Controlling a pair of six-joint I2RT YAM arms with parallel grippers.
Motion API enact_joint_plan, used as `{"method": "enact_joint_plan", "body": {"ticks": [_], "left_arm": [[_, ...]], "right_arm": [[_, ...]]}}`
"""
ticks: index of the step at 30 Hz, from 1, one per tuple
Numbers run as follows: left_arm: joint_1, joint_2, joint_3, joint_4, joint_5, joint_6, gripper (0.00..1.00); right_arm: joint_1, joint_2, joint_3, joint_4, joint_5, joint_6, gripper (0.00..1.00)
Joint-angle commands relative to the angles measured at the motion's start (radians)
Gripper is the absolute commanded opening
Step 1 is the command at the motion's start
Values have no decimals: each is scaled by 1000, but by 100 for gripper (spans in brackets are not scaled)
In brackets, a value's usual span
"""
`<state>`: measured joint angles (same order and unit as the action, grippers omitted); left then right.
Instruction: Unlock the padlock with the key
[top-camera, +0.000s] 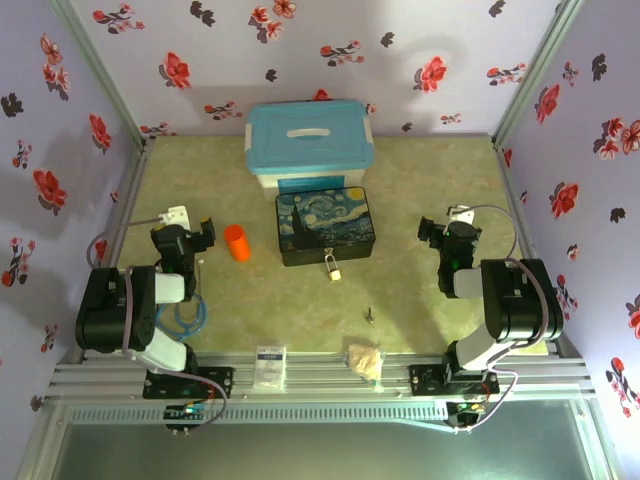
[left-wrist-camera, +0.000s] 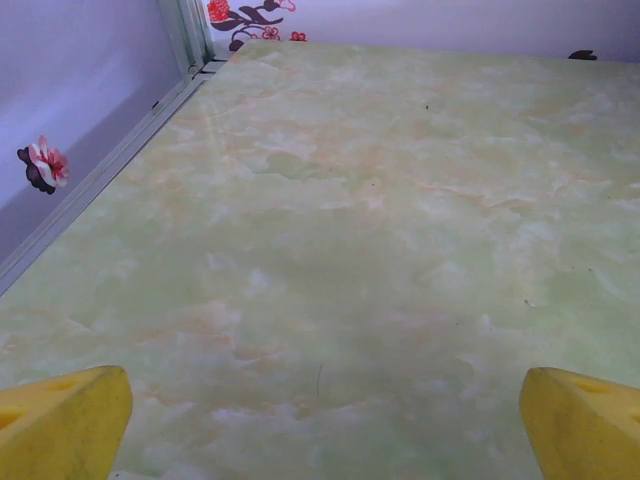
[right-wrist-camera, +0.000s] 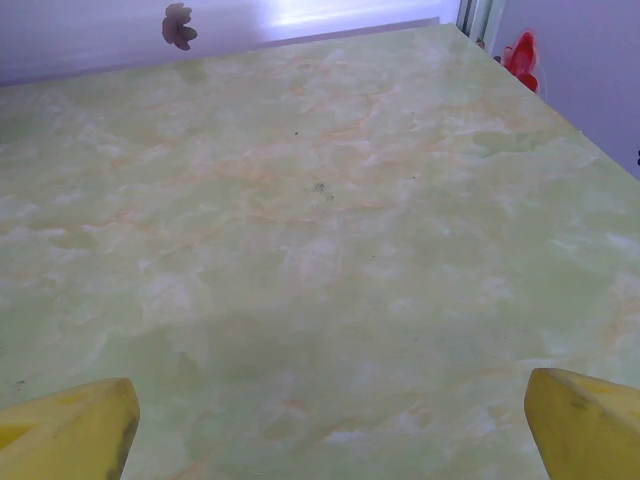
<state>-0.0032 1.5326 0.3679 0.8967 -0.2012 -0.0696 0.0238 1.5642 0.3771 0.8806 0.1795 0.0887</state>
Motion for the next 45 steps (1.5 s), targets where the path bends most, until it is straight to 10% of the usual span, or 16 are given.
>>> {"method": "enact_joint_plan", "body": {"ticks": [1,36,45], "left_arm": [[-9,13,19,10,-3,27,100],[-9,5,12,19,-3,27,100],[-6,-240,6,-168,-48,5,100]], "right_arm": [[-4,-3,13,5,16,-1,99],[-5,-6,8,9,9,0,99],[-4,-199,53,-221,-16,-12,99]]}}
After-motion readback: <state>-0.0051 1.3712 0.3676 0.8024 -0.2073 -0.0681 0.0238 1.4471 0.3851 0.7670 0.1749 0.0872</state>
